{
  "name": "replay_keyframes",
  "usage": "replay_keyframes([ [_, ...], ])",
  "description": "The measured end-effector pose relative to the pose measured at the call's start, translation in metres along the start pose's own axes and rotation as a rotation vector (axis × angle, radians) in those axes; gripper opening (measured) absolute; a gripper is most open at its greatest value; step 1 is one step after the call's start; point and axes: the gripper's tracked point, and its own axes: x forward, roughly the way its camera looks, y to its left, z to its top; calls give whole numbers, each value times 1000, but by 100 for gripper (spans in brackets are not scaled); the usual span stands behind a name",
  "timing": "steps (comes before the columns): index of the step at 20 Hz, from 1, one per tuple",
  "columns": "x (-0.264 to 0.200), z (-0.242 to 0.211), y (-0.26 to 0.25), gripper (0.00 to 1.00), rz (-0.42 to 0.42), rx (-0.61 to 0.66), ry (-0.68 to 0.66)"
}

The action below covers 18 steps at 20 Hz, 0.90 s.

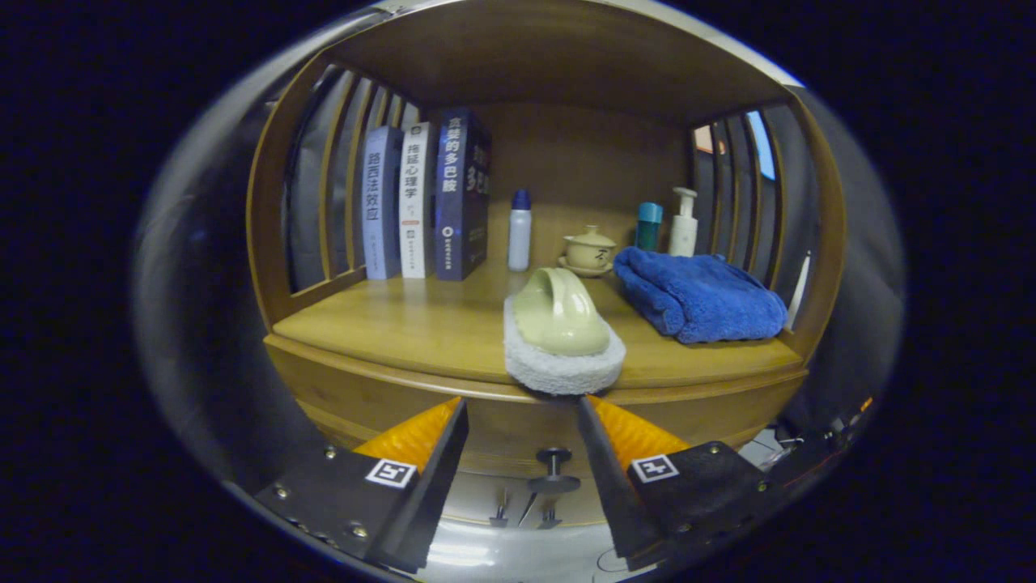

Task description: Pull open the drawer, take out the items inside it, and place them on the countertop above the cabinet.

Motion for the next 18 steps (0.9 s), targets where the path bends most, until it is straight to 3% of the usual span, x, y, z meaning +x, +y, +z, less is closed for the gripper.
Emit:
replay_keyframes([
  [2,-18,12,7,78,49,0,-21],
  [5,-55,45,-4,75,58,60,-118],
  [11,-142,71,-81,75,-44,141,-230],
  [15,-171,61,-135,69,-114,101,-222],
  [18,-185,56,-137,69,-8,62,-213],
])
